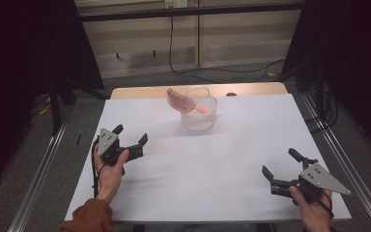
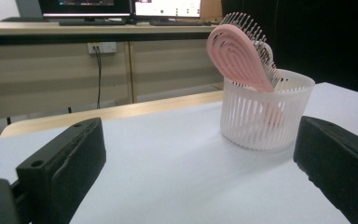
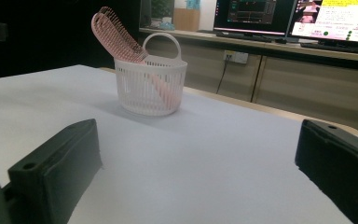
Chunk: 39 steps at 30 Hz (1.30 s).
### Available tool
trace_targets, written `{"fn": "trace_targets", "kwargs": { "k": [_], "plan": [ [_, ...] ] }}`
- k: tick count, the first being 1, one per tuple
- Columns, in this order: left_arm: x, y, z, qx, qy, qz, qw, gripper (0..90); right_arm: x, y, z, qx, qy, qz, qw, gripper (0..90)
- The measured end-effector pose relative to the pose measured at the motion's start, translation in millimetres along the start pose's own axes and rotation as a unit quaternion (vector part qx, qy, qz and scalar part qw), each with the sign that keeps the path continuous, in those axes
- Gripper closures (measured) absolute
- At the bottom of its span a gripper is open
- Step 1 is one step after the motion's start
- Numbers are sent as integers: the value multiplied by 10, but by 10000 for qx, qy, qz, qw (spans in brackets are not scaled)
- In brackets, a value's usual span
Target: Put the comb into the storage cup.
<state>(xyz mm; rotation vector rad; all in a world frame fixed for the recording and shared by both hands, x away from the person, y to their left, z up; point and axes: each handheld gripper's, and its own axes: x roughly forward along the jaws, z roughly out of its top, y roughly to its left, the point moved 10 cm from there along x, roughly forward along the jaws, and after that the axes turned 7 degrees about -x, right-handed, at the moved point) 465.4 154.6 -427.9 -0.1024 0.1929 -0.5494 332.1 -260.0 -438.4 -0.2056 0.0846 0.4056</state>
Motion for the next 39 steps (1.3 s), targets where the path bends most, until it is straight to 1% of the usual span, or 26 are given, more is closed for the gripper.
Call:
{"fn": "trace_targets", "kwargs": {
  "k": [2, 3, 5, 7, 9, 11, 13, 14, 18, 21, 22, 23, 24, 27, 28, 29, 31, 33, 35, 37, 38, 39],
  "plan": [
    [-28, -2, -20, 83, 28, 63, 9999, 24, 0, 0, 3, 4, -8, -1, 10000, 0],
    [-42, 3, -23, 71, 12, 94, 9999, 24, 1, -2, 1, -3, -3, -4, 10000, 0],
    [-89, -4, -41, 7, 17, 82, 10000, 24, 4, -9, -3, 7, 9, -8, 10000, 0],
    [-136, -1, -56, 96, 64, 140, 9998, 24, -1, -23, -2, 31, 5, -24, 10000, 0],
    [-191, -2, -41, 75, 37, 206, 9998, 23, -3, -30, -2, 25, 4, -49, 10000, 0],
    [-245, -18, -11, 126, -29, 187, 9997, 24, 3, -27, -5, 33, 14, -46, 10000, 0],
    [-292, -19, -9, 119, -47, 206, 9997, 24, 7, -28, -9, 22, 29, -49, 10000, 0],
    [-315, -35, -17, 79, -47, 167, 9998, 24, 9, -29, -10, 19, 31, -52, 10000, 0],
    [-386, -74, -41, 158, -9, 69, 9999, 24, 11, -31, -9, 22, 30, -59, 10000, 0],
    [-434, -64, -31, 96, -56, 97, 9999, 24, 9, -33, -9, 22, 32, -70, 10000, 0],
    [-463, -46, -34, 100, -57, 148, 9998, 24, 9, -34, -10, 19, 33, -72, 10000, 0],
    [-478, -40, -39, 123, -49, 146, 9998, 24, 7, -33, -9, 28, 32, -73, 10000, 0],
    [-499, -42, -48, 80, -58, 145, 9998, 24, 7, -32, -9, 32, 29, -66, 10000, 0],
    [-554, -34, -78, 95, -50, 173, 9998, 24, 5, -34, -10, 36, 30, -74, 10000, 0],
    [-572, -21, -83, 91, -80, 213, 9997, 24, 4, -33, -8, 32, 22, -69, 10000, 0],
    [-595, -5, -77, 59, -137, 261, 9995, 24, 4, -33, -7, 30, 17, -72, 10000, 0],
    [-636, 9, -65, -137, -188, 290, 9993, 24, 5, -34, -7, 33, 17, -76, 10000, 0],
    [-674, 11, -63, -84, -200, 320, 9993, 24, 4, -32, -8, 34, 22, -75, 10000, 0],
    [-704, 12, -86, -65, -177, 318, 9993, 24, 4, -33, -6, 35, 15, -76, 10000, 0],
    [-744, 24, -118, -68, -119, 364, 9992, 24, 2, -32, -7, 37, 18, -75, 10000, 0],
    [-765, 22, -137, -80, -68, 328, 9994, 25, 3, -33, -7, 41, 16, -78, 10000, 0],
    [-781, 24, -145, -113, -59, 340, 9993, 24, 3, -32, -9, 41, 22, -73, 10000, 0]
  ]
}}
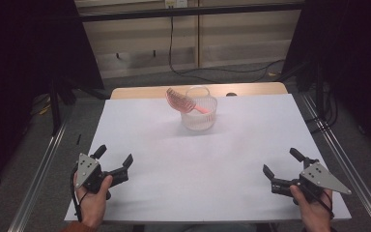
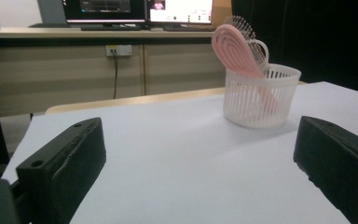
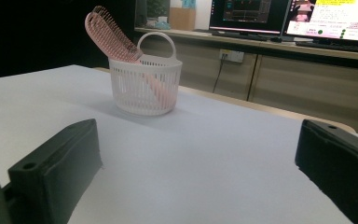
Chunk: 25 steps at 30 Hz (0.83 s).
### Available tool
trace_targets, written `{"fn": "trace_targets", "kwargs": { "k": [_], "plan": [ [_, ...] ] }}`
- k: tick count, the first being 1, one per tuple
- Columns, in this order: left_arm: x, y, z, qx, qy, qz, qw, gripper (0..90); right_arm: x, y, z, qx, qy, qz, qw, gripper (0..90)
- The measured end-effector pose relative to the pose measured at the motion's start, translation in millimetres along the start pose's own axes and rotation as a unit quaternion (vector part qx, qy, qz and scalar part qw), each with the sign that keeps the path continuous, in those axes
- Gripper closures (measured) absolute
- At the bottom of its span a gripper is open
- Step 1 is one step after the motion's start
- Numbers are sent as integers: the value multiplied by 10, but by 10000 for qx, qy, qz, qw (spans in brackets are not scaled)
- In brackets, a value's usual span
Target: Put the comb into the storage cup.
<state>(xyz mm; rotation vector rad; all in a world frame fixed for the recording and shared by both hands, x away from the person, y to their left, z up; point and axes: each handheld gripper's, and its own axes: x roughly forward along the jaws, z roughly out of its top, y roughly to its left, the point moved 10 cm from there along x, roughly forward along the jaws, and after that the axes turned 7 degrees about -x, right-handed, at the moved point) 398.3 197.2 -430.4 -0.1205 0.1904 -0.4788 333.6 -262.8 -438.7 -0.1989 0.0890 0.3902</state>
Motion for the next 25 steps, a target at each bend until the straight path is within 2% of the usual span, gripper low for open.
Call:
{"fn": "trace_targets", "kwargs": {
  "k": [3, 6, 7, 12, 15, 17, 25],
  "plan": [
    [-45, 12, -25, -20, 60, 22, 10000, 24, -2, -3, 0, -4, -4, -8, 10000, 0],
    [-79, 24, -55, 71, 99, 60, 9999, 25, -6, -7, -2, 11, 5, -23, 10000, 0],
    [-92, 29, -63, 30, 108, 70, 9999, 24, -5, -7, -2, 2, 3, -20, 10000, 0],
    [-158, 49, -96, 189, 104, 294, 9993, 24, -8, -6, 0, -1, 3, -21, 10000, 0],
    [-159, 52, -116, 70, 189, 325, 9993, 24, -5, -15, -3, 12, 0, -35, 10000, 0],
    [-151, 34, -123, -14, 198, 258, 9995, 24, -10, -14, 0, 15, -8, -21, 10000, 0],
    [-135, -7, -90, -57, 156, 140, 9998, 23, -7, -7, 2, 5, -15, -15, 10000, 0]
  ]
}}
